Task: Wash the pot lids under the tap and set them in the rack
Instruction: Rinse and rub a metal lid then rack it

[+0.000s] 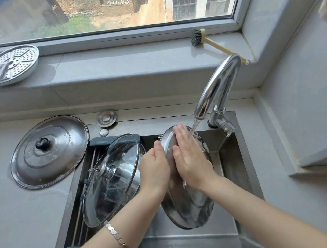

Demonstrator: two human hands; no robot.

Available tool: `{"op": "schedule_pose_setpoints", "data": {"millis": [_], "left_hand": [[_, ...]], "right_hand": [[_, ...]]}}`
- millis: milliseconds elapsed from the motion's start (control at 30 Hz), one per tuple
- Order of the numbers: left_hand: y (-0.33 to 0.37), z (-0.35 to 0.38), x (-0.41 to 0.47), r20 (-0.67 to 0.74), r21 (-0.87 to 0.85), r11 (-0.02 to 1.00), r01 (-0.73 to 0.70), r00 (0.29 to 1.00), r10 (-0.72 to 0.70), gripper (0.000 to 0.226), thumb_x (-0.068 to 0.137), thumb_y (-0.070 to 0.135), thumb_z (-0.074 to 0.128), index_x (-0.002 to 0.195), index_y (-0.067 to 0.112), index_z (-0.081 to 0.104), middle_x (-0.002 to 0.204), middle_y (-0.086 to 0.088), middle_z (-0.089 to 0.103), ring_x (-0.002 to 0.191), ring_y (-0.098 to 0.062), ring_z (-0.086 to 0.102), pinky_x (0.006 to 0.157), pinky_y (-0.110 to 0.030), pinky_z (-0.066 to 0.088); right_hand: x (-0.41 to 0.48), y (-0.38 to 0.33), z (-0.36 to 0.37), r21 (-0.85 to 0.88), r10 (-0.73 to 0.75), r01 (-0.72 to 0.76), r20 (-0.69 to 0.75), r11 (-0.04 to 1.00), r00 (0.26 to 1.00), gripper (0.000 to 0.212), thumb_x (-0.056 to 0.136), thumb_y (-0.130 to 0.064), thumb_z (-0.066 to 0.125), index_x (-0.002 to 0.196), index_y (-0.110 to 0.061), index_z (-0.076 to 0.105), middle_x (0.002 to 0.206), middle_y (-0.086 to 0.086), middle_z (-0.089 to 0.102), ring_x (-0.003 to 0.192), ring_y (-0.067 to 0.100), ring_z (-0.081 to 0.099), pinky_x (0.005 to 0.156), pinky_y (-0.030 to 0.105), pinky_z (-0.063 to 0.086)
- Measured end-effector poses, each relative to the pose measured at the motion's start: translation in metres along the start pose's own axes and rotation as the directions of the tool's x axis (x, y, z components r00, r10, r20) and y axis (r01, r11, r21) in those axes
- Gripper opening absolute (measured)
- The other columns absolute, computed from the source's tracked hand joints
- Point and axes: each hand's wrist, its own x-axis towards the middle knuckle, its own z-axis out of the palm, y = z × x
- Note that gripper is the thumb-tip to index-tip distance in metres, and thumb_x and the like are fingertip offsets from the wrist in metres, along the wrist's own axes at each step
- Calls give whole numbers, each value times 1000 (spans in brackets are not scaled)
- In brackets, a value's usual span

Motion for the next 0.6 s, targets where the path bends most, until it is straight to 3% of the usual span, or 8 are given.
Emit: {"op": "schedule_pose_setpoints", "data": {"millis": [133, 267, 400, 533, 600], "left_hand": [[1, -4, -3, -33, 5, 999, -48, 998, 48, 49, 100, 28, 35, 53, 15, 28, 51, 1, 31, 50, -15, 28, 45, -22, 24], [0, -10, -2, -87, -50, 999, 10, 996, -14, 52, 100, 27, 36, 50, 15, 28, 48, 3, 30, 46, -11, 28, 40, -18, 24], [1, -6, -5, -85, -53, 998, -40, 996, 35, 51, 100, 28, 37, 52, 16, 24, 48, 3, 26, 41, -7, 25, 41, -19, 22], [0, -10, 1, -88, -98, 995, 13, 996, -22, 52, 100, 30, 36, 50, 13, 34, 49, -1, 36, 50, -15, 32, 52, -27, 30], [0, -12, -2, -79, -84, 996, -32, 997, 26, 53, 100, 28, 37, 49, 15, 28, 46, 3, 30, 45, -9, 28, 45, -22, 25]], "right_hand": [[13, -6, -2, 80, 152, -144, -97, 986, 984, 61, 96, -40, 16, 149, -14, 3, 158, -3, -4, 144, 6, -7, 115, 24, -7], [-8, -19, 10, -40, -103, 101, -41, 994, 994, 72, 85, -47, 9, 149, -16, 3, 149, -14, -10, 136, -4, -14, 114, 20, -13], [15, -19, -2, 73, 219, -210, -141, 975, 966, 57, 98, -35, 16, 149, -13, 0, 158, -1, -7, 143, 7, -11, 117, 26, -10], [-10, -34, 14, -22, -32, 30, -61, 999, 998, 70, 86, -48, 8, 149, -18, -2, 152, -14, -13, 139, -1, -18, 114, 22, -15], [4, -23, 4, 50, 107, -104, -69, 993, 992, 63, 93, -45, 14, 149, -18, 1, 156, -8, -6, 142, 4, -11, 117, 27, -9]]}}
